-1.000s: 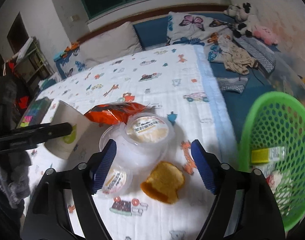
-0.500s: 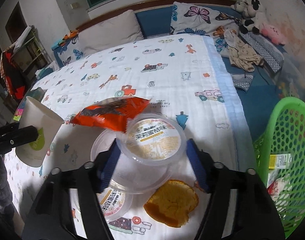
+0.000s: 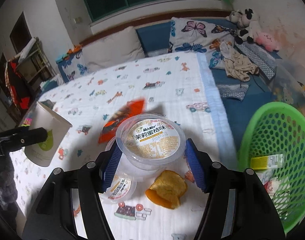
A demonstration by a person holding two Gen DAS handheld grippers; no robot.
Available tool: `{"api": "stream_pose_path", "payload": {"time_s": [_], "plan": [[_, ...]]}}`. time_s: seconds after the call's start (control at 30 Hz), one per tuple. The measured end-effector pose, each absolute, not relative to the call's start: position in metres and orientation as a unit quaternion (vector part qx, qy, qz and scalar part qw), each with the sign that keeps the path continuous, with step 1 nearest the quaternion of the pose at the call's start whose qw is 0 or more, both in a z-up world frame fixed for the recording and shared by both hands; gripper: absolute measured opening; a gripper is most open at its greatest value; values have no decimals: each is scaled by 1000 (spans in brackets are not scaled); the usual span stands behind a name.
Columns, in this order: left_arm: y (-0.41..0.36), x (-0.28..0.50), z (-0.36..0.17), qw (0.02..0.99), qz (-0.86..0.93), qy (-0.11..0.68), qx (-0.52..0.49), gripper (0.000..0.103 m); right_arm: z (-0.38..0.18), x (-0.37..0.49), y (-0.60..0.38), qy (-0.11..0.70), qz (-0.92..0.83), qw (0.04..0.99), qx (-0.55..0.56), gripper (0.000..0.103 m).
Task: Collect trash
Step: 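Grasp the clear jelly cup with the right tool and carry it over the basket, then release the jelly cup into the green basket with the right tool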
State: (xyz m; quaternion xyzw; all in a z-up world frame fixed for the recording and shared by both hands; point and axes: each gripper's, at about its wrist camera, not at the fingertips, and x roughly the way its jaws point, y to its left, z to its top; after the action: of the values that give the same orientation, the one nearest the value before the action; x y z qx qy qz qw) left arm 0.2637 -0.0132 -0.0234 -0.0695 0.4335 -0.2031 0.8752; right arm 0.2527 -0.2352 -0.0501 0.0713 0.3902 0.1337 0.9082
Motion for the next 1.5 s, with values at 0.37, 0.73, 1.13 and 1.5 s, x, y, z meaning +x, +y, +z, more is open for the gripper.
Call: {"api": "stream_pose_path", "payload": {"time_s": [0.37, 0.73, 1.13, 1.5], "plan": [[-59, 259, 8, 875, -250, 412, -52, 60, -35, 220, -308, 375, 57, 921, 88, 64], [-149, 262, 20, 858, -311, 407, -25, 60, -62, 198, -394, 394, -30, 911, 113, 65], [-225, 272, 10, 841, -339, 422, 6, 60, -86, 186, -429, 407, -39, 901, 145, 71], [-285, 275, -6, 824, -361, 436, 27, 60, -68, 161, -447, 383, -47, 910, 153, 73]]}}
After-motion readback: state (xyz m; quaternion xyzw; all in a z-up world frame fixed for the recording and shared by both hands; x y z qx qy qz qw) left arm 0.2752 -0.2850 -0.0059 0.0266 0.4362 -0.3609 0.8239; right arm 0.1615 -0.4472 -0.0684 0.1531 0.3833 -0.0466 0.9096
